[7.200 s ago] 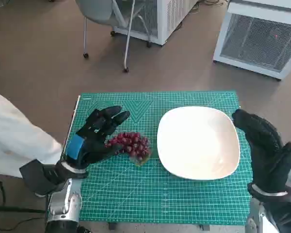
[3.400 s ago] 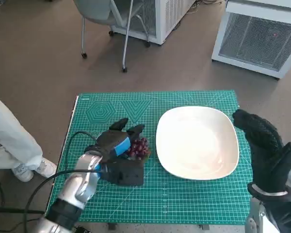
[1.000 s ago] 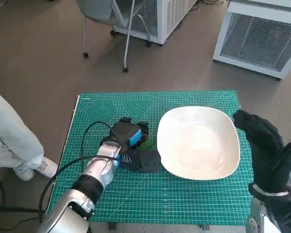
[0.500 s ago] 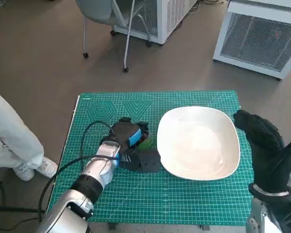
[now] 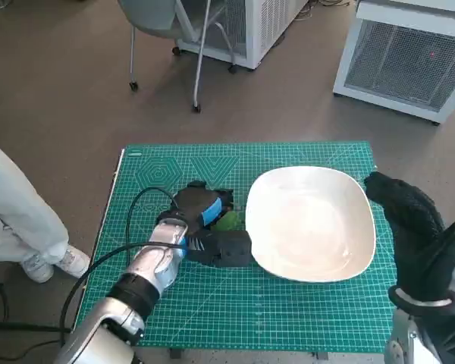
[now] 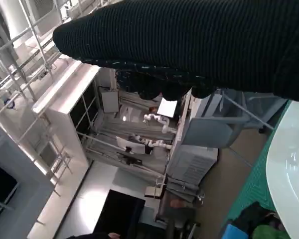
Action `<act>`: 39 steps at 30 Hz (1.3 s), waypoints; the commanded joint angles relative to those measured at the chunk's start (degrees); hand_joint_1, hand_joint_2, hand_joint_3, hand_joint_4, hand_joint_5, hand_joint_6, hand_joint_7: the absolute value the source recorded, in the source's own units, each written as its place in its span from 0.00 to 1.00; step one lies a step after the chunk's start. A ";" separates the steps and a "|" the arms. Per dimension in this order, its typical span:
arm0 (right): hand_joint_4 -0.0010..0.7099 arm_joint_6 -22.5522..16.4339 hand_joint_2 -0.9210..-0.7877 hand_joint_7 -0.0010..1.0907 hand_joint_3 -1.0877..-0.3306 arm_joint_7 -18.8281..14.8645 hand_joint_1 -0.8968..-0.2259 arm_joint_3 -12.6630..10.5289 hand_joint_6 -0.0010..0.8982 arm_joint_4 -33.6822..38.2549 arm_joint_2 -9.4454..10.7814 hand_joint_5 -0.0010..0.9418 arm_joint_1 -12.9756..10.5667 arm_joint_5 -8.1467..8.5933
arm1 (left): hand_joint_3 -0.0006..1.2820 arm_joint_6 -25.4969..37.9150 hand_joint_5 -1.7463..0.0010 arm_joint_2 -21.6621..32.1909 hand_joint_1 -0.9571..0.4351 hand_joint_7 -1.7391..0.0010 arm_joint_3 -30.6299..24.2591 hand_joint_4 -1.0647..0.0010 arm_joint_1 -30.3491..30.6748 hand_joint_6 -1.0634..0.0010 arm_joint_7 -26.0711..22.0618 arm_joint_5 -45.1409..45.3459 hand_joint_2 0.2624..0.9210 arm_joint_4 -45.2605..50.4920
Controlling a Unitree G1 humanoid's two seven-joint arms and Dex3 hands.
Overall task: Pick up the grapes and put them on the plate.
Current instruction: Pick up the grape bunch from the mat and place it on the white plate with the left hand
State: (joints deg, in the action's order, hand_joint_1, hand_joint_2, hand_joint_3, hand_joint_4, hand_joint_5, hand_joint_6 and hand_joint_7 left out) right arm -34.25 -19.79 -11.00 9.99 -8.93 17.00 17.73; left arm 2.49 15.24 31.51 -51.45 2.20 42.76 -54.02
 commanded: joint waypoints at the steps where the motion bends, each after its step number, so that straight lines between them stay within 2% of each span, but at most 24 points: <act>1: 0.79 0.82 0.00 0.62 0.72 -0.18 0.61 -0.07 0.21 0.58 -0.41 0.00 -0.43 -0.12 | 0.38 3.44 0.08 2.33 0.69 0.38 -0.71 0.55 2.87 0.42 -3.10 1.19 0.74 13.09; 5: 0.79 0.75 0.00 0.62 0.72 -0.08 0.61 -0.06 0.21 0.71 -0.32 0.00 -0.26 -0.24 | 0.19 6.24 0.21 4.49 0.69 0.34 -1.39 0.44 5.81 0.47 -5.59 2.99 0.92 25.71; 9: 0.80 0.63 0.00 0.62 0.72 -0.02 0.61 0.00 0.21 0.87 -0.20 0.00 -0.12 -0.34 | 0.11 7.94 0.31 6.15 0.69 0.29 -2.62 0.37 8.25 0.49 -6.46 5.14 0.98 36.68; 16: 0.80 0.37 0.00 0.62 0.72 0.12 0.61 0.10 0.21 0.98 0.05 0.00 -0.09 -0.50 | 0.07 8.39 0.35 7.38 0.69 0.30 -4.74 0.31 10.76 0.49 -4.75 7.43 1.00 46.23; 22: 0.80 0.22 0.00 0.62 0.72 0.17 0.61 0.11 0.21 0.85 0.17 0.00 -0.14 -0.48 | 0.04 6.83 0.31 7.62 0.69 0.39 -6.19 0.29 11.38 0.42 -3.13 7.98 1.00 48.48; 25: 0.80 0.10 0.00 0.62 0.72 0.26 0.61 0.10 0.21 0.84 0.25 0.00 -0.20 -0.55 | 0.04 6.21 0.30 7.49 0.69 0.40 -6.80 0.31 11.38 0.39 -3.67 7.47 1.00 49.02; 28: 0.80 -0.09 0.00 0.62 0.72 0.35 0.61 0.07 0.22 0.91 0.31 0.00 -0.27 -0.65 | 0.04 5.90 0.32 7.20 0.69 0.36 -7.17 0.35 11.20 0.38 -4.72 7.01 1.00 49.38; 35: 0.80 -0.45 0.00 0.62 0.72 0.59 0.61 0.03 0.22 0.72 0.32 0.00 -0.50 -1.02 | 0.06 6.68 0.31 5.11 0.69 0.33 -6.42 0.39 9.99 0.40 -7.57 7.42 1.00 49.66; 39: 0.80 -0.49 0.00 0.62 0.72 0.57 0.61 -0.06 0.22 0.49 0.19 0.00 -0.66 -0.93 | 0.06 6.99 0.29 2.86 0.69 0.39 -5.29 0.35 8.58 0.39 -9.07 7.77 0.99 49.38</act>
State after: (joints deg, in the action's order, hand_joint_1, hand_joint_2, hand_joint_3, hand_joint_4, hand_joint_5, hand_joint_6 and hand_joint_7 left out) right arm -34.95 -19.64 -11.03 10.10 -8.77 17.28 17.51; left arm 9.36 20.15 25.19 -41.01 -5.83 49.73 -5.46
